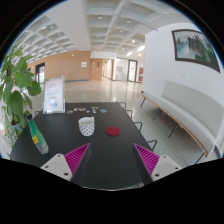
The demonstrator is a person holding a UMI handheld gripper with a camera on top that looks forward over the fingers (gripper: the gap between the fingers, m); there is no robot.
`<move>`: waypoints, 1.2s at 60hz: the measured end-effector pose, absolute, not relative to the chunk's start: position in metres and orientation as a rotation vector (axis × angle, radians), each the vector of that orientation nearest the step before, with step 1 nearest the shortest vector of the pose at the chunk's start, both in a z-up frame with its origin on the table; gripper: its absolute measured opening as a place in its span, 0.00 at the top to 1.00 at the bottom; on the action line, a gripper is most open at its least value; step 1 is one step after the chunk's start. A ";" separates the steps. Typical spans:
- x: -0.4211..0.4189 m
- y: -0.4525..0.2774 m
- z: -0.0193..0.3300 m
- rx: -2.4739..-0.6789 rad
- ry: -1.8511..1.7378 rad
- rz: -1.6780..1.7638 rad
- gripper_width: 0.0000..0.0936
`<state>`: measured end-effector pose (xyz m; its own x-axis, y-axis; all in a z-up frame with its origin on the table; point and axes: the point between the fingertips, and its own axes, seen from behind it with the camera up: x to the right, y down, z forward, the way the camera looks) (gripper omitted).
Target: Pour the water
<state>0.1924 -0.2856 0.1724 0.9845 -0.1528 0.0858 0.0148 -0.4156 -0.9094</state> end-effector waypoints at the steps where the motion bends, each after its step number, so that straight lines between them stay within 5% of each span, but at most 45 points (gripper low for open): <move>1: 0.193 -0.286 0.172 -1.993 0.098 -0.188 0.08; 25: 0.181 -0.307 0.132 -2.060 0.014 -0.280 0.08; 44: 0.039 -0.318 0.097 -2.053 -0.114 -0.098 0.08; 72: -0.125 -0.172 0.068 -1.912 -0.081 0.025 0.08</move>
<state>-0.1248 -0.1716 0.0683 0.9974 0.0688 0.0221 0.0439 -0.3336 -0.9417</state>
